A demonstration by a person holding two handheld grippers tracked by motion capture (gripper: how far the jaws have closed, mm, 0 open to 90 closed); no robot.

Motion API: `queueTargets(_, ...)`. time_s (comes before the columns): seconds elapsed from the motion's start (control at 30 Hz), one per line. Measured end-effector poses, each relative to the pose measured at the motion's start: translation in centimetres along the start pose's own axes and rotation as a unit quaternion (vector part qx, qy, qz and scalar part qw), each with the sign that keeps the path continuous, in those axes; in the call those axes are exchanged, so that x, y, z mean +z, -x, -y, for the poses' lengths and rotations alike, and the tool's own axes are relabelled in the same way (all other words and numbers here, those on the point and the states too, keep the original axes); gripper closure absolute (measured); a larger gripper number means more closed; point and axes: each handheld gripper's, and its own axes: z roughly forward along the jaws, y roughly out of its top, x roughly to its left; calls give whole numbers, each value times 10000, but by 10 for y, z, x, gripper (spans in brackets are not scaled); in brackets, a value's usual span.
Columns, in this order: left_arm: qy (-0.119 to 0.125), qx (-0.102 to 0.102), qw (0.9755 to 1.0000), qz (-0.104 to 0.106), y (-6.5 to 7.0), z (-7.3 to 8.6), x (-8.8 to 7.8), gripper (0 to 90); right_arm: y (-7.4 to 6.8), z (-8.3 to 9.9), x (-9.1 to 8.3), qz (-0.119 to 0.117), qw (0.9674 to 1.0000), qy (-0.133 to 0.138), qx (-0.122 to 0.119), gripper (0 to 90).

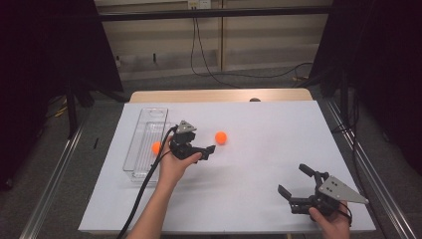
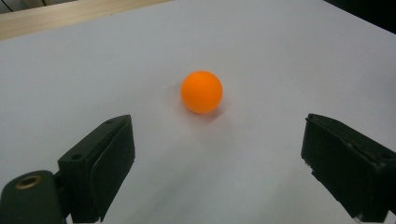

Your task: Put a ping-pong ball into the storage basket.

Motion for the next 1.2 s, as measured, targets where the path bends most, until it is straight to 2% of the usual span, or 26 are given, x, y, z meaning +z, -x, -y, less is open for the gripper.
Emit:
queueTargets(0.3,19,-4,10000,-2,2,-1,7,99,0,0,0,-5,10000,3,3,14)
queueTargets(1.2,-31,120,9999,-89,3,1,13,99,0,0,0,2,10000,6,26,14)
